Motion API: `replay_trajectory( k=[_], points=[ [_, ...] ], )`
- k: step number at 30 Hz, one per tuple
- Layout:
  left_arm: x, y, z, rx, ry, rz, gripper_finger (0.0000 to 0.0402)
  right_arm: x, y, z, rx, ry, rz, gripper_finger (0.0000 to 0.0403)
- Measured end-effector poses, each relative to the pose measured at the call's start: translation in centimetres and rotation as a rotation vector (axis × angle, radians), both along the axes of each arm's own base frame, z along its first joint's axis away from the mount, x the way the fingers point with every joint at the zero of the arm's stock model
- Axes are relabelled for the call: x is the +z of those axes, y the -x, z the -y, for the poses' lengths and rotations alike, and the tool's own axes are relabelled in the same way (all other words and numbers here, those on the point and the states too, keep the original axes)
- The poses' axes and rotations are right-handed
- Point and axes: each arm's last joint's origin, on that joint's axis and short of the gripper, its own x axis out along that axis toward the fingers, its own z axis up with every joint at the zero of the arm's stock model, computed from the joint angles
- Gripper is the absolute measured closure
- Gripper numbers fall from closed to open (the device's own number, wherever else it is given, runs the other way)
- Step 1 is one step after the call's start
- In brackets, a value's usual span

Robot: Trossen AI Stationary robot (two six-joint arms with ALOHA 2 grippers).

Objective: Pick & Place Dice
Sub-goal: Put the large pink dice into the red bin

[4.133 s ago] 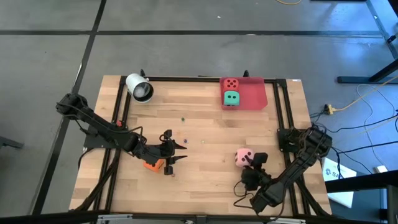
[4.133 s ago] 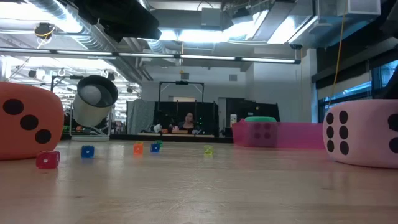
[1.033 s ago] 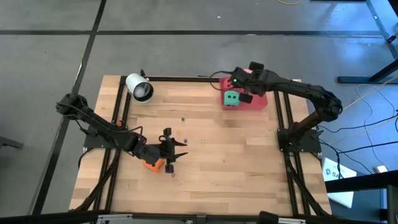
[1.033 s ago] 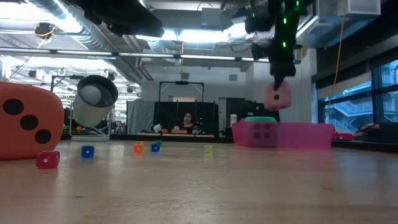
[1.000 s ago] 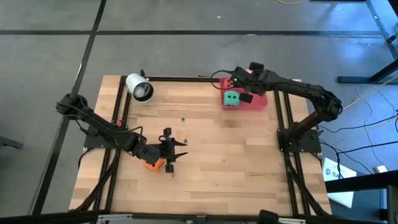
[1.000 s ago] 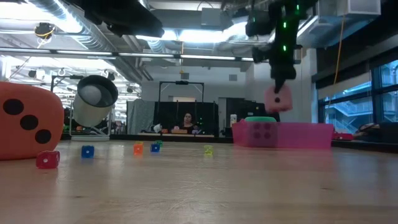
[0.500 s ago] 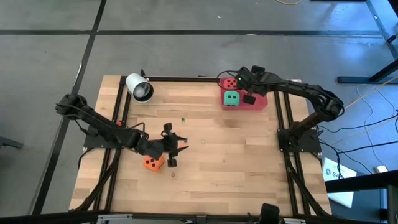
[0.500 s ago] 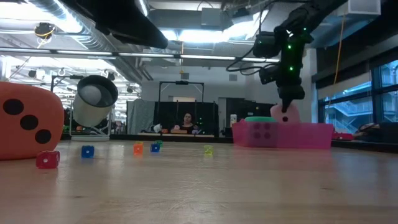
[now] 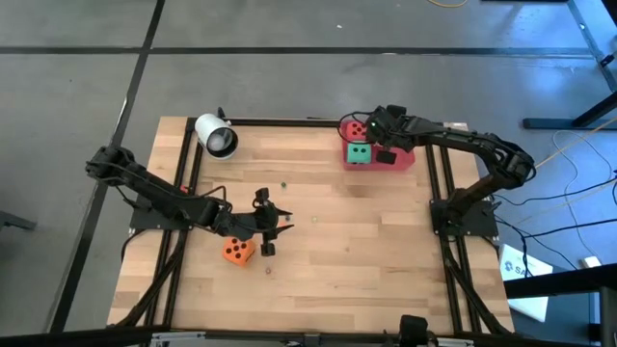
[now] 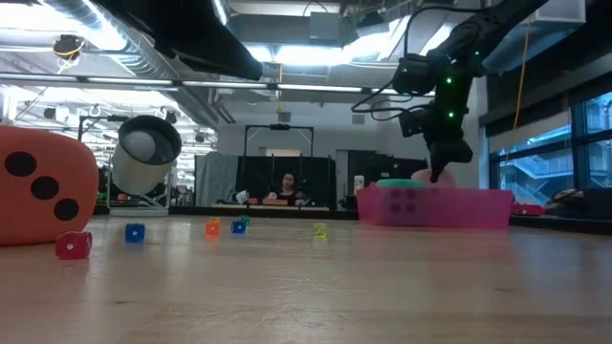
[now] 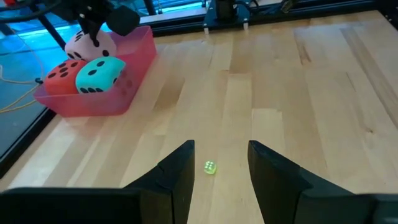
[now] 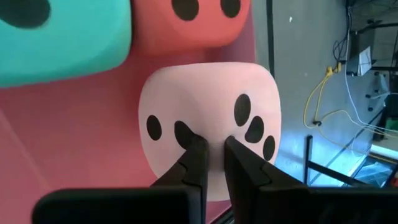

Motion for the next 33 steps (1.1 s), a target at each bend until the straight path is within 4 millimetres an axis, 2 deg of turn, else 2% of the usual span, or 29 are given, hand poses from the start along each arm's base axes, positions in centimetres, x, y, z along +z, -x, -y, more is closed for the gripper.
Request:
replay_trajectory(
  k=[19, 33],
  points=[
    [0.0, 0.0, 0.0, -0.002, 0.001, 0.0, 0.0258, 0.1, -0.5, 0.3, 0.07, -0.016, 0.06, 0.0365],
    [0.0, 0.0, 0.0, 0.001, 0.009, 0.002, 0.0258, 0.0, 0.4, 1.6, 0.035, -0.088, 0.135, 0.0365]
  ],
)
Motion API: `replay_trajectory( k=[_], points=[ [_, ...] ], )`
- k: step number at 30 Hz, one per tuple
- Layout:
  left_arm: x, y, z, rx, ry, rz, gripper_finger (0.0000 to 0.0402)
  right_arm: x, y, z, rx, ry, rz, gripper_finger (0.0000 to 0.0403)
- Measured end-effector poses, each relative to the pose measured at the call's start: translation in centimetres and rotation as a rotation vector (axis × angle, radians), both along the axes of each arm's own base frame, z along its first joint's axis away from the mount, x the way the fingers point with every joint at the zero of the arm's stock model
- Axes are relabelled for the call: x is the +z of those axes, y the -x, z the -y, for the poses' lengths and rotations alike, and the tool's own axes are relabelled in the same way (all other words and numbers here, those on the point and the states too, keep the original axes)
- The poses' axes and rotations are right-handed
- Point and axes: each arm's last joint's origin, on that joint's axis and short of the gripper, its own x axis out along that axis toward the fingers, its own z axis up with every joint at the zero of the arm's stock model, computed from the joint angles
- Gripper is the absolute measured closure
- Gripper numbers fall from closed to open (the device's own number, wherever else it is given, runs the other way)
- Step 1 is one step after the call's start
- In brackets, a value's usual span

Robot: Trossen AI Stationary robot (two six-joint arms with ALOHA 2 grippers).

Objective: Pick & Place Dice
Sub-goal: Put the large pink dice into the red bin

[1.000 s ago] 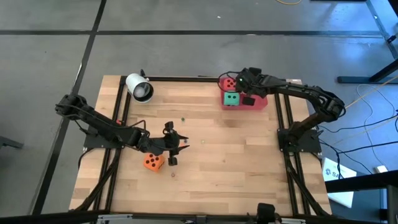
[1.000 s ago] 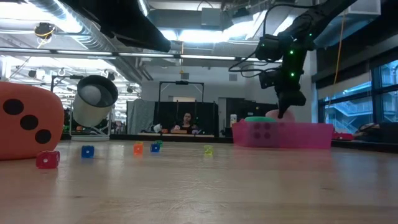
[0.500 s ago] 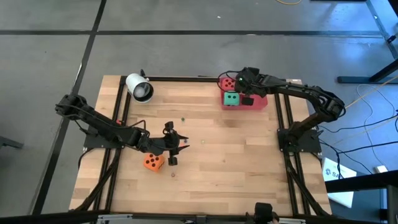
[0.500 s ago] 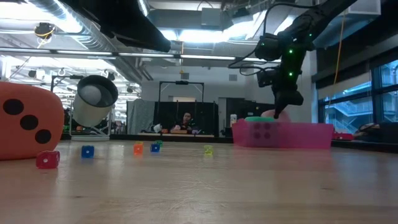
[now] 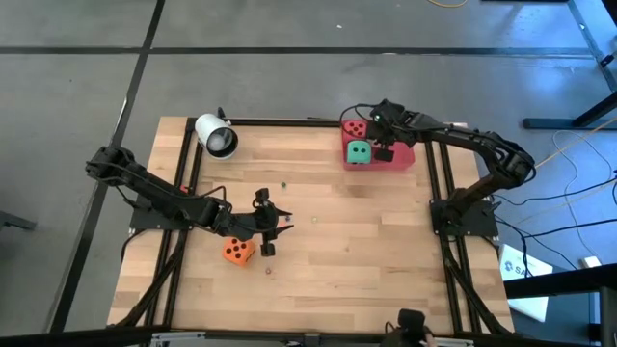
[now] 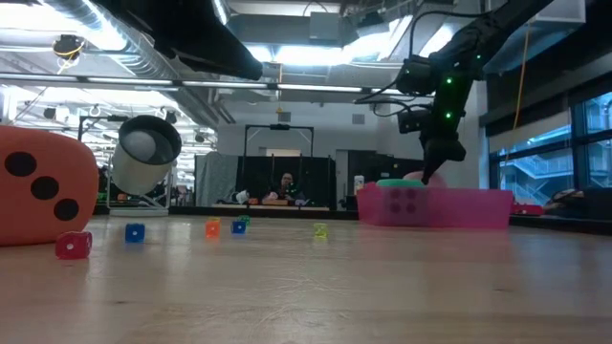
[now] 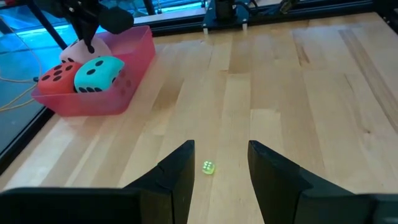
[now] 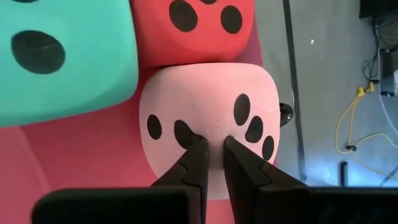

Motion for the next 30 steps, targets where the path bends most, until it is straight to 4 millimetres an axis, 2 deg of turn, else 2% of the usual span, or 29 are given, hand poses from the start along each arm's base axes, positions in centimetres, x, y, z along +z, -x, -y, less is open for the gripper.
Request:
replay_trajectory(
  k=[9, 22, 30],
  points=[
    [0.04, -0.02, 0.0, 0.001, 0.003, 0.004, 0.0258, -0.46, 0.13, 0.61, -0.02, -0.005, -0.005, 0.0358],
    [0.04, -0.01, 0.01, -0.001, 0.003, 0.004, 0.0259, -0.84, 0.01, 0.68, -0.037, -0.016, -0.005, 0.022],
    [0.03, -0.02, 0.02, -0.003, 0.003, 0.003, 0.0259, -0.84, -0.03, 0.63, -0.038, -0.016, -0.005, 0.019]
  ],
)
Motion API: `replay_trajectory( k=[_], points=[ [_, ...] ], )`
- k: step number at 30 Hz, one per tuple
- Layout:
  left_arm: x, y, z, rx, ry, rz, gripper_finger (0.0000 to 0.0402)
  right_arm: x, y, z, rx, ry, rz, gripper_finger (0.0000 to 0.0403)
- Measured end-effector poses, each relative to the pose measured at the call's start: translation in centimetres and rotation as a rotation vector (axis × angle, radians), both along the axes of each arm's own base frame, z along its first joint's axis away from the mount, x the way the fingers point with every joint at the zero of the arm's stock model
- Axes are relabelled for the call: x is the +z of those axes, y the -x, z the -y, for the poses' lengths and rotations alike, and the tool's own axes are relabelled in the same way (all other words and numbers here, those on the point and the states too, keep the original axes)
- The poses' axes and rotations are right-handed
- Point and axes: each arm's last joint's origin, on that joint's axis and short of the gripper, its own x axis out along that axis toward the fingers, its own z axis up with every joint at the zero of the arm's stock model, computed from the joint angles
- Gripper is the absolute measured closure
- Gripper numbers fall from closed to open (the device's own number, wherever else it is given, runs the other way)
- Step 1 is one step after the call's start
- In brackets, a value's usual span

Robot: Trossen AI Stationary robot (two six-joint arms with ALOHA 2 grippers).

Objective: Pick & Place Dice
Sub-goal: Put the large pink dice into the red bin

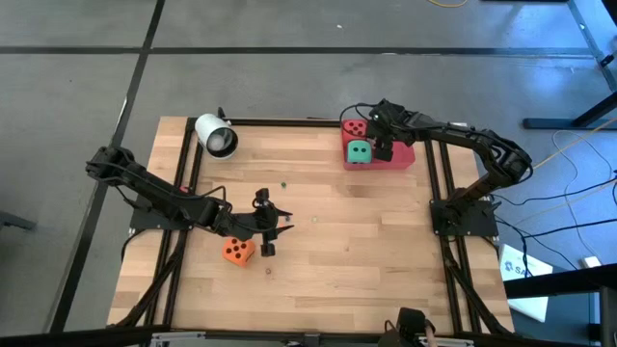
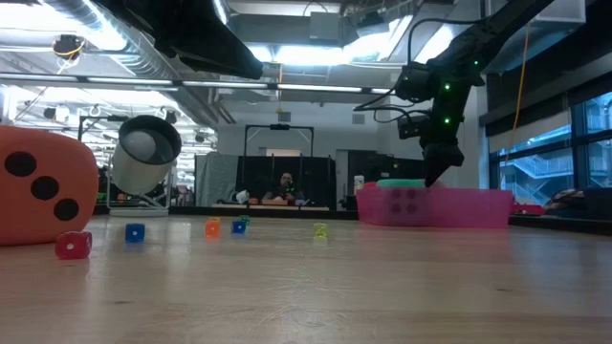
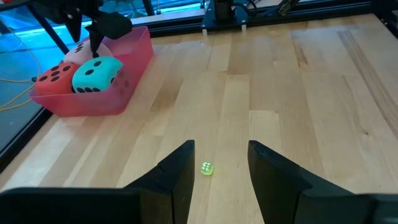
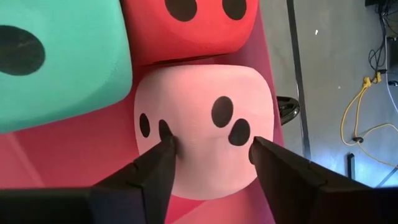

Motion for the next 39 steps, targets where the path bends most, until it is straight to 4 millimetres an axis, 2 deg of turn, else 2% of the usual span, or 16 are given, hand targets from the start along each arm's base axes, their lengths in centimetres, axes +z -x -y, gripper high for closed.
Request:
replay_trajectory(
  k=[6, 16, 21, 25, 32, 39],
  points=[
    [0.0, 0.0, 0.0, -0.001, -0.002, 0.0, 0.0259, 0.5, 0.1, -0.3, 0.007, 0.01, 0.009, 0.0188],
    [0.0, 0.0, 0.0, -0.001, -0.002, 0.0, 0.0259, 3.0, 0.4, -2.1, 0.02, 0.046, 0.085, 0.0188],
    [0.0, 0.0, 0.0, -0.001, -0.001, -0.001, 0.0259, 3.0, 0.7, -3.4, 0.031, -0.05, 0.078, 0.0191],
    [0.0, 0.0, 0.0, -0.002, -0.006, -0.002, 0.0259, 2.7, 0.9, -3.5, 0.012, -0.076, 0.056, 0.0233],
    [0.0, 0.0, 0.0, -0.004, -0.005, -0.002, 0.0259, 2.6, 0.7, -3.5, 0.03, -0.092, 0.064, 0.0382],
    [0.0, 0.0, 0.0, -0.006, -0.008, -0.003, 0.0259, 1.1, 0.2, -3.1, 0.025, -0.137, 0.023, 0.0396]
  ],
)
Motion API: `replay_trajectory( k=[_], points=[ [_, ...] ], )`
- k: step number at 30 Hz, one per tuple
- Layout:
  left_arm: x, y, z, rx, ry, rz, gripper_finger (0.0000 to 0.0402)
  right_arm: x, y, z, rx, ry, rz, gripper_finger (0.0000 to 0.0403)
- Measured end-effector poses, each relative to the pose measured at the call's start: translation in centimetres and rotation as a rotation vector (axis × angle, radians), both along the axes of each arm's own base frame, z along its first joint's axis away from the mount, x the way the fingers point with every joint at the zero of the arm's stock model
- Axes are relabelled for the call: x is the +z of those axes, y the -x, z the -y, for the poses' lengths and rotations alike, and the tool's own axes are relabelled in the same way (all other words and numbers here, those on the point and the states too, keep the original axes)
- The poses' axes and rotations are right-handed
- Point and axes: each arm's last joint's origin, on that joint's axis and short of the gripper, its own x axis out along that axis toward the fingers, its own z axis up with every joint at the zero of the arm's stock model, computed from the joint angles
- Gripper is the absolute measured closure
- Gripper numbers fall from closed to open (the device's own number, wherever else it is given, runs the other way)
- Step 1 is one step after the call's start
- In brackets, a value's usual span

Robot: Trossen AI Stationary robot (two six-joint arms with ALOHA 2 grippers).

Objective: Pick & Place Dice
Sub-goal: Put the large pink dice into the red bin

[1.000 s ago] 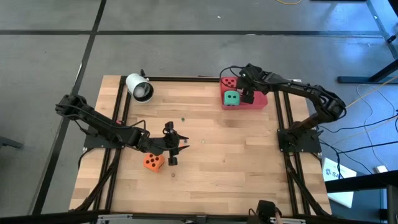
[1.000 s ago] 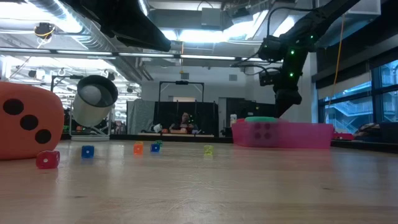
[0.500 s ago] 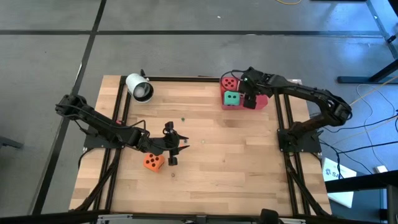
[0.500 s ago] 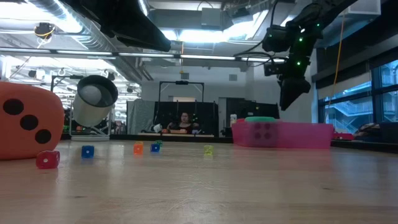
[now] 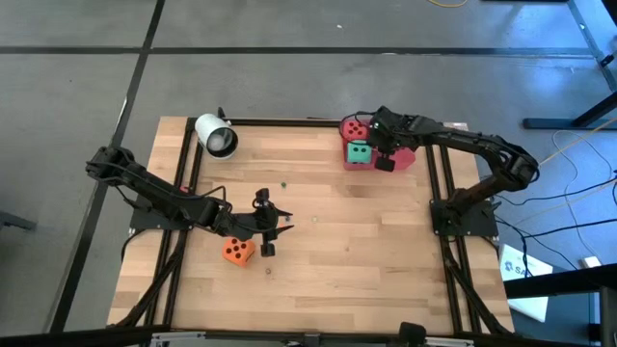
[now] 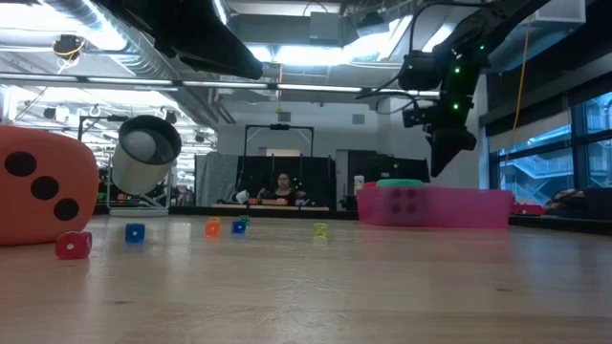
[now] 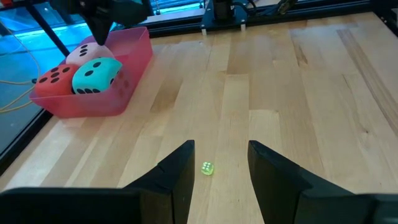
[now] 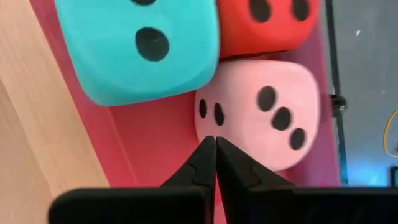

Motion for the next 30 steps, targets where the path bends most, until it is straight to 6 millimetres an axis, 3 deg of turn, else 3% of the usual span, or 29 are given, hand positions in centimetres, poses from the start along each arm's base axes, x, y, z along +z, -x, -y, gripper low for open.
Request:
replay_trajectory(
  k=[18, 23, 30],
  points=[
    [0.0, 0.0, 0.0, -0.002, 0.001, -0.002, 0.0258, -4.1, -0.9, 2.2, -0.061, 0.005, -0.13, 0.0401],
    [0.0, 0.0, 0.0, -0.002, 0.001, -0.002, 0.0258, -4.1, -1.1, 2.5, -0.074, 0.066, -0.135, 0.0402],
    [0.0, 0.0, 0.0, -0.002, -0.001, -0.005, 0.0258, -4.0, -1.1, 1.9, -0.068, 0.006, -0.123, 0.0397]
  ],
)
